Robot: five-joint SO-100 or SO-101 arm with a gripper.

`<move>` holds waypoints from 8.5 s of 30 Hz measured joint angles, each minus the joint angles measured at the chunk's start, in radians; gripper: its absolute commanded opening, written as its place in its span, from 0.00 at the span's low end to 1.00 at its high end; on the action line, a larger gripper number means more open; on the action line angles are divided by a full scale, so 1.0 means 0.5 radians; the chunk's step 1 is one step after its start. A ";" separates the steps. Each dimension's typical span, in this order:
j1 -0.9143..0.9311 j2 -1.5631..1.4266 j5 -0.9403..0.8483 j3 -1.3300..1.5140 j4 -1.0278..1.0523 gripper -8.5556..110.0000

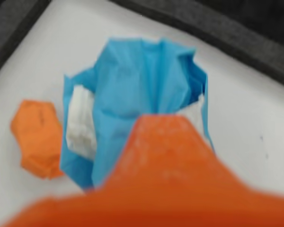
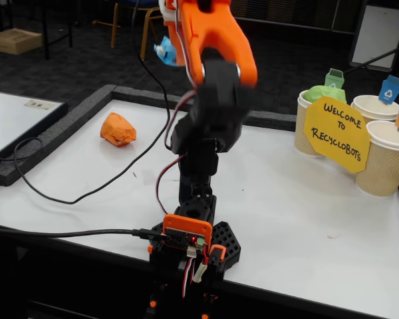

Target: Sort rubbish by color.

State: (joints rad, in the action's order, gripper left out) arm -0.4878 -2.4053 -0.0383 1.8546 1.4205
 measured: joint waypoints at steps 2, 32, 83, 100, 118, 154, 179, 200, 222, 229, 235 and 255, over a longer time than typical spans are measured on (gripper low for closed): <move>-0.031 -0.199 0.000 0.046 0.052 0.07; 0.374 -1.015 -0.012 0.196 0.353 0.07; 2.080 -0.893 -0.012 -0.071 0.249 0.07; 2.108 -0.439 -0.012 -0.242 0.295 0.07; 2.169 1.316 -0.012 -1.267 0.018 0.07; 2.181 2.503 -0.012 -2.295 -0.138 0.31; 2.181 1.782 -0.012 -1.405 0.049 0.12; 2.187 -0.887 -0.012 0.086 0.169 0.08; 2.187 -1.264 -0.012 0.215 0.387 0.07; 2.194 -1.264 -0.012 0.215 0.301 0.07; 2.095 -1.264 -0.012 0.215 0.261 0.07; 0.577 -1.154 -0.012 0.380 0.199 0.07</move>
State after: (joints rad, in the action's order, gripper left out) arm -0.1994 -2.9821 -0.0445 2.0448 1.5202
